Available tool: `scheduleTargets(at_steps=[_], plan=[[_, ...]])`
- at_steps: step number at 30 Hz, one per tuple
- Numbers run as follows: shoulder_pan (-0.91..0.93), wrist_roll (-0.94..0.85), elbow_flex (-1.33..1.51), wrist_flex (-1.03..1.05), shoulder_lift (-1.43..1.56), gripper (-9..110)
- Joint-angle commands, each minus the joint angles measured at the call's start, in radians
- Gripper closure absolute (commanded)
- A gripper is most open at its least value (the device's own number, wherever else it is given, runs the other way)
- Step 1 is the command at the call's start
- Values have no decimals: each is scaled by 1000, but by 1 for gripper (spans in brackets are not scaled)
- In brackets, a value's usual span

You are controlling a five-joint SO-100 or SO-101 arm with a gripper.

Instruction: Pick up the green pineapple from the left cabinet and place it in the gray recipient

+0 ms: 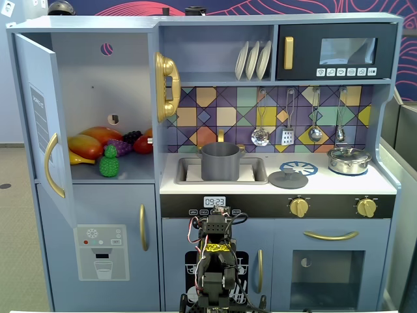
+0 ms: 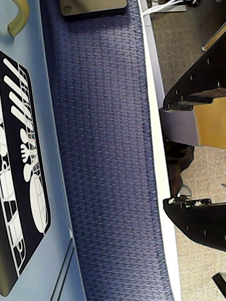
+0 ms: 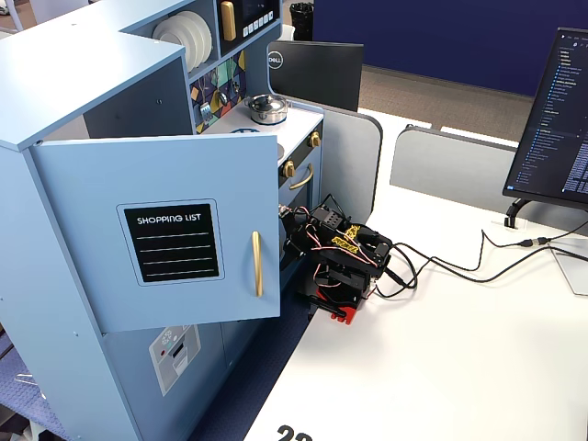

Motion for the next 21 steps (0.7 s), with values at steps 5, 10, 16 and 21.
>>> scheduleTargets(at_steps=[5,10,16,21], plan=[[-20,25,-2,170,-8,96],[-43,20,-2,153,-8,94],[-492,193,-2,-649,-9,84],[-881,-57,-18,-1410,-115,80]])
